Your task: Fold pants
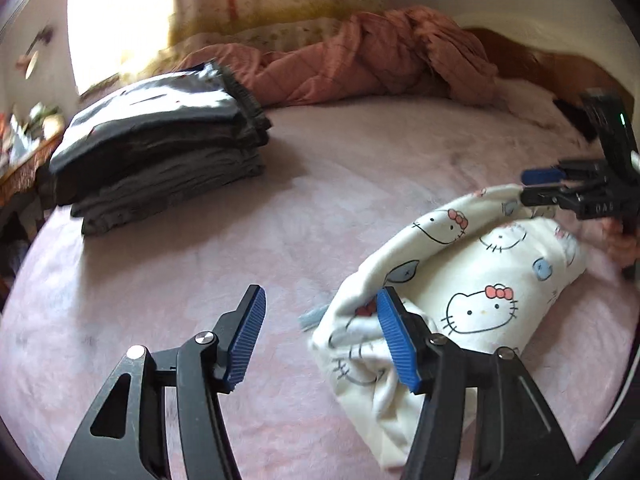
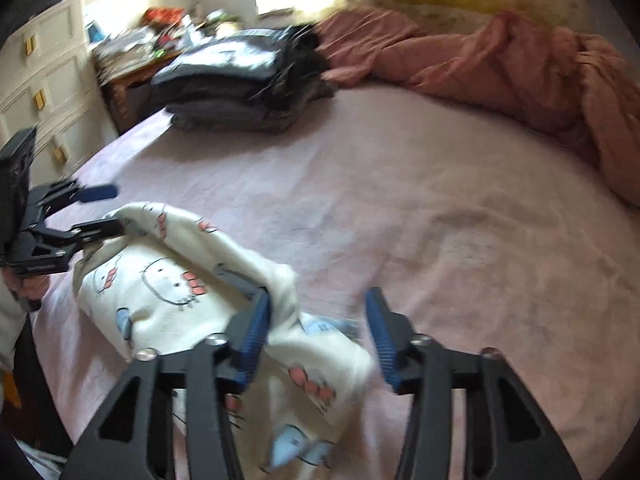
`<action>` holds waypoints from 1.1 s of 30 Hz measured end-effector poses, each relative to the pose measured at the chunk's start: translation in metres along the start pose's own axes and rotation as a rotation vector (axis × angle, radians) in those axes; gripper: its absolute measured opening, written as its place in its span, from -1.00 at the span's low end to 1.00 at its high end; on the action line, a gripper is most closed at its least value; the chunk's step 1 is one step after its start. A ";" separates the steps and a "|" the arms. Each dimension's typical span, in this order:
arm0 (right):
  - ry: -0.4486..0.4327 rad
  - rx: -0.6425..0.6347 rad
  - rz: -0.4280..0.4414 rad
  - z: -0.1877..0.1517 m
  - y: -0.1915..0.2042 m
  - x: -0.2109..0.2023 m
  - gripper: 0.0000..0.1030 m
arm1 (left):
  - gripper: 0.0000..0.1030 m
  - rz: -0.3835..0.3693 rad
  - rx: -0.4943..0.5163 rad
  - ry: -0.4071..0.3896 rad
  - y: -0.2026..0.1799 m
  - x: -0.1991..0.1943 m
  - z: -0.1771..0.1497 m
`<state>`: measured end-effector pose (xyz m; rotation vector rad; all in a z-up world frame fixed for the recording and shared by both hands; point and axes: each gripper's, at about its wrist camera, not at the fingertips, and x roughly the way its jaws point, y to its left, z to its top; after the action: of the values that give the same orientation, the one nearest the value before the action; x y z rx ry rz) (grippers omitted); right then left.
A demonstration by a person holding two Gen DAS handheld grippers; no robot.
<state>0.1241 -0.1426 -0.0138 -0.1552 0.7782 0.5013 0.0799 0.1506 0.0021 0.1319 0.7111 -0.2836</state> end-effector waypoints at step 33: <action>-0.071 0.061 -0.021 -0.097 0.050 -0.045 -0.66 | -0.94 0.015 0.048 -0.023 -0.058 -0.026 -0.075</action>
<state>0.0115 -0.1462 -0.0482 -0.0886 0.7213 0.4601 -0.0028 0.1172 -0.0383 0.1796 0.6800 -0.2872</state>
